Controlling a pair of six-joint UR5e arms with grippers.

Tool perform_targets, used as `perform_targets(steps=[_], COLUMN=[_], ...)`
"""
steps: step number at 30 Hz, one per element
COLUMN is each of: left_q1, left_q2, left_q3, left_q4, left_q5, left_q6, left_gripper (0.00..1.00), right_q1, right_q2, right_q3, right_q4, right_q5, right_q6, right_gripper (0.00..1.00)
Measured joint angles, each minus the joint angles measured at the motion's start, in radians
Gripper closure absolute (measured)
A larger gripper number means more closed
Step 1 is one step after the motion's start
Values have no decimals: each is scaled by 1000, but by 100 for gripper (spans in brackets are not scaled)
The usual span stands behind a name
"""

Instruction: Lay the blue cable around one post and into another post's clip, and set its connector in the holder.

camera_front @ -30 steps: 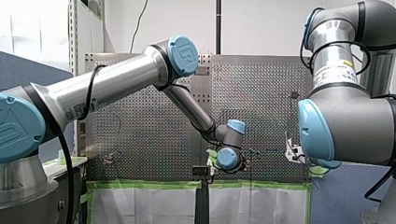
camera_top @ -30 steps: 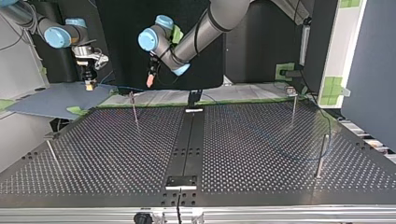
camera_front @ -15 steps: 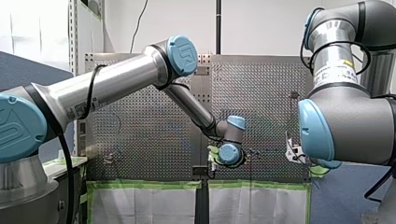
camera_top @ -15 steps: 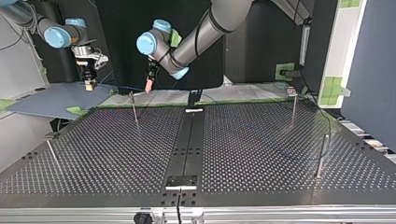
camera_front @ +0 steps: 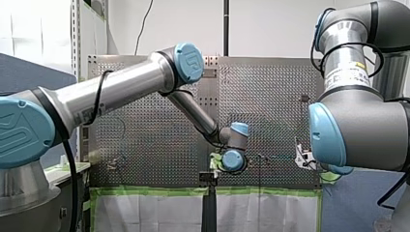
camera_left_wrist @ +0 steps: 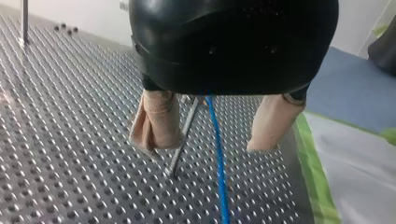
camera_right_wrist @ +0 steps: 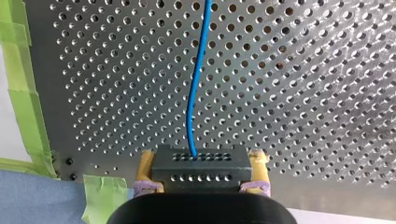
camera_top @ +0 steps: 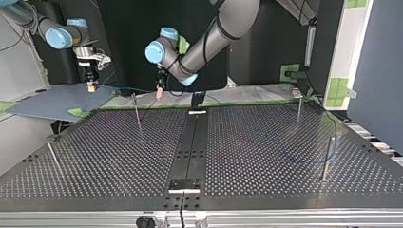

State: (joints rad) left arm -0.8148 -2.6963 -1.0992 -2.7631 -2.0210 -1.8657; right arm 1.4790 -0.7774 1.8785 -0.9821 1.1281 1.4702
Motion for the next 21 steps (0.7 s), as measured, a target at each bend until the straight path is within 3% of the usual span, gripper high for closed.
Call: perform_targets(steps=[7, 11, 14, 18, 20, 21], left_q1=[21, 31, 34, 35, 35, 35], left_q2=[-14, -14, -15, -15, -15, -15], left_q3=[37, 59, 66, 62, 56, 53], left_q4=[1, -4, -4, -1, 11, 15], left_q5=[1, 2, 2, 1, 3, 4], left_q6=[-14, -17, -20, -23, -24, -24], left_gripper=[0, 0, 0, 0, 27, 27], right_q1=[0, -4, -10, -17, -20, -21], right_q2=[0, 0, 0, -1, -1, -1], right_q3=[0, 0, 0, 0, 0, 0], right_q4=[6, 7, 7, 6, 6, 6], right_q5=[-11, -12, -10, -8, -5, -3], right_q6=[-18, -20, -9, 18, 30, 35], right_gripper=[100, 100, 100, 100, 100, 100])
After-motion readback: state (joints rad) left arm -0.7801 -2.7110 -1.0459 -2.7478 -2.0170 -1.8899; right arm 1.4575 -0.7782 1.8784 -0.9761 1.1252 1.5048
